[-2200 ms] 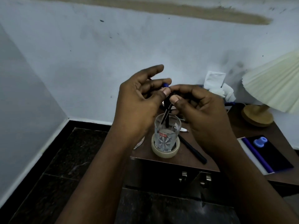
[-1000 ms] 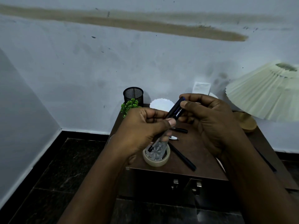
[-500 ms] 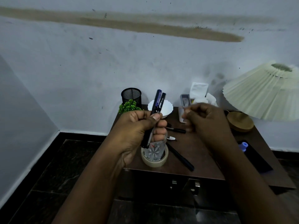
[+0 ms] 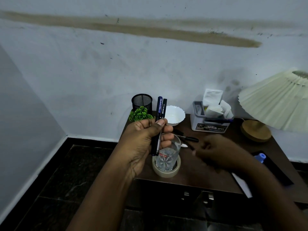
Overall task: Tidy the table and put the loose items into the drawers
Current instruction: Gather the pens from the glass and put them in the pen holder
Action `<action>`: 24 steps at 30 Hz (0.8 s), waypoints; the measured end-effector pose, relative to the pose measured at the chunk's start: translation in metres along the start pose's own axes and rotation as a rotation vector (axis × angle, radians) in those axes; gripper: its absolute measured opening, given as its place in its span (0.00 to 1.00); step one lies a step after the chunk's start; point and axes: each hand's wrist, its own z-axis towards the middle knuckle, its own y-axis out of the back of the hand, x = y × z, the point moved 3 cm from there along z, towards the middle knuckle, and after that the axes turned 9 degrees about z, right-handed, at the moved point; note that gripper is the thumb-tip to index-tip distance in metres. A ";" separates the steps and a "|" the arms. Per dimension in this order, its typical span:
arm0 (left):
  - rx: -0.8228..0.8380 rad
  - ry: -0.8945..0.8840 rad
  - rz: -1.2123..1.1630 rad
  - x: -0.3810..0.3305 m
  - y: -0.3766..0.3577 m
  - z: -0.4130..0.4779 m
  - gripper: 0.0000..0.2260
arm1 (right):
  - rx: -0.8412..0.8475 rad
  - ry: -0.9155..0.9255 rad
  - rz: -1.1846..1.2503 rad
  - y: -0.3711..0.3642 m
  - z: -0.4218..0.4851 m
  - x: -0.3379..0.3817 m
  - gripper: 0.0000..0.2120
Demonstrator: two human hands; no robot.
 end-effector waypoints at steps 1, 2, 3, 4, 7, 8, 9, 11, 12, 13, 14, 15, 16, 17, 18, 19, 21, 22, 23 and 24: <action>-0.003 -0.002 -0.002 -0.001 0.001 0.001 0.07 | -0.027 0.056 0.153 0.012 -0.004 0.005 0.10; -0.004 -0.004 -0.004 -0.002 0.001 0.001 0.07 | -0.086 0.138 0.283 0.023 -0.011 0.013 0.07; -0.004 -0.005 -0.010 -0.002 0.001 0.001 0.07 | -0.158 0.230 0.389 0.033 -0.016 0.020 0.04; -0.003 -0.004 -0.017 -0.002 0.000 0.001 0.07 | -0.228 0.312 0.488 0.040 -0.022 0.028 0.01; 0.007 -0.003 -0.022 -0.002 -0.003 0.001 0.08 | -0.286 0.455 0.754 0.049 -0.028 0.036 0.07; 0.009 -0.005 -0.018 -0.002 -0.004 0.000 0.08 | -0.265 0.462 0.846 0.049 -0.029 0.037 0.08; 0.008 -0.008 -0.013 -0.002 -0.003 0.000 0.08 | -0.238 0.477 0.929 0.048 -0.029 0.037 0.09; -0.001 -0.016 -0.007 -0.002 -0.002 0.000 0.07 | -0.237 0.494 1.028 0.052 -0.028 0.034 0.09; -0.007 -0.021 -0.007 -0.003 -0.002 0.000 0.07 | -0.247 0.504 1.054 0.055 -0.029 0.034 0.10; -0.010 -0.025 -0.008 -0.003 -0.002 0.000 0.07 | -0.248 0.516 1.077 0.058 -0.029 0.032 0.11; -0.009 -0.025 -0.008 -0.004 -0.002 0.000 0.07 | -0.237 0.518 1.093 0.060 -0.030 0.032 0.12; 0.002 -0.020 -0.007 -0.004 -0.003 0.000 0.07 | -0.212 0.516 1.099 0.061 -0.029 0.031 0.12; 0.027 -0.009 -0.001 -0.003 -0.004 -0.001 0.07 | -0.180 0.502 1.094 0.060 -0.030 0.033 0.12; 0.065 0.006 0.010 -0.002 -0.006 -0.003 0.07 | -0.142 0.483 1.075 0.057 -0.029 0.034 0.12; 0.111 0.023 0.024 -0.001 -0.010 -0.004 0.08 | -0.109 0.460 1.050 0.052 -0.028 0.037 0.11; 0.158 0.040 0.040 0.001 -0.014 -0.006 0.08 | -0.085 0.445 1.028 0.046 -0.026 0.038 0.12; 0.225 0.061 0.071 0.005 -0.022 -0.009 0.10 | -0.050 0.417 1.039 0.032 -0.021 0.044 0.12; 0.238 0.062 0.082 0.006 -0.025 -0.010 0.12 | -0.047 0.397 1.065 0.025 -0.018 0.046 0.11; 0.238 0.057 0.096 0.007 -0.026 -0.010 0.13 | -0.055 0.376 1.088 0.020 -0.016 0.047 0.11; 0.232 0.050 0.114 0.008 -0.027 -0.011 0.13 | -0.067 0.356 1.102 0.016 -0.014 0.049 0.11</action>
